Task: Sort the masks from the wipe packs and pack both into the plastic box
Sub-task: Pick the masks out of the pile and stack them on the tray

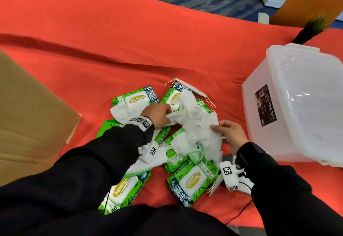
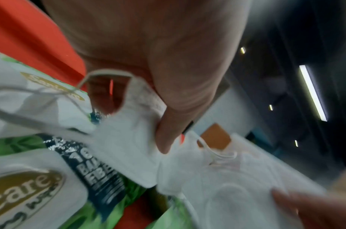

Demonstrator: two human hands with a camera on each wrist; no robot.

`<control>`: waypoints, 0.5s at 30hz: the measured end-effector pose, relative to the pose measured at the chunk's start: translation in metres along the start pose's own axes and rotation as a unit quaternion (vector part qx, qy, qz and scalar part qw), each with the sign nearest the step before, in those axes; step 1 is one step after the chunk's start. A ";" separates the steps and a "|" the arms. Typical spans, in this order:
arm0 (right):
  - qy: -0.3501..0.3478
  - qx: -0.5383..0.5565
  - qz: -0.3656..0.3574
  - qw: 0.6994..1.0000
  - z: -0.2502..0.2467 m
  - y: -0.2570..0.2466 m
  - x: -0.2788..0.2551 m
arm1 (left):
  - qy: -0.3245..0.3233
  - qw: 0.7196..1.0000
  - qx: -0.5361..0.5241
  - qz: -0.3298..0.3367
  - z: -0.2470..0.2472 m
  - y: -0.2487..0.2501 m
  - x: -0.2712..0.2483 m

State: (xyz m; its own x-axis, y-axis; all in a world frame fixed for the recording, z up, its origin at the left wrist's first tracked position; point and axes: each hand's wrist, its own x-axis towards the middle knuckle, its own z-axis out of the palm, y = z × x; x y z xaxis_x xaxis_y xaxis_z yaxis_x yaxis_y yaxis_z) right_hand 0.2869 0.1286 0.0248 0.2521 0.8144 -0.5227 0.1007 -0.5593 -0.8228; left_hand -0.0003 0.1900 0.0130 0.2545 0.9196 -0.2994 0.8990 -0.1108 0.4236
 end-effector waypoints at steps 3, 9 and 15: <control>-0.035 0.066 -0.069 0.995 -0.006 -0.029 -0.013 | 0.015 0.985 -0.166 -0.039 -0.017 -0.011 -0.022; -0.066 -0.015 -0.136 0.988 0.008 -0.026 -0.026 | 0.080 0.892 -0.426 -0.127 -0.021 -0.021 -0.081; -0.144 -0.063 0.065 0.985 0.022 -0.008 -0.043 | 0.119 0.787 -0.585 -0.155 -0.006 -0.022 -0.123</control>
State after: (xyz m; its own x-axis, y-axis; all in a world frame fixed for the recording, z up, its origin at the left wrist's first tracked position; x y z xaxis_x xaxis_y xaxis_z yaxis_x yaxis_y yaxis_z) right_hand 0.2541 0.1017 0.0485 -0.0116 0.7339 -0.6791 0.2093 -0.6623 -0.7194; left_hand -0.0533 0.0811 0.0456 -0.1108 0.8941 -0.4339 -0.0737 0.4280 0.9008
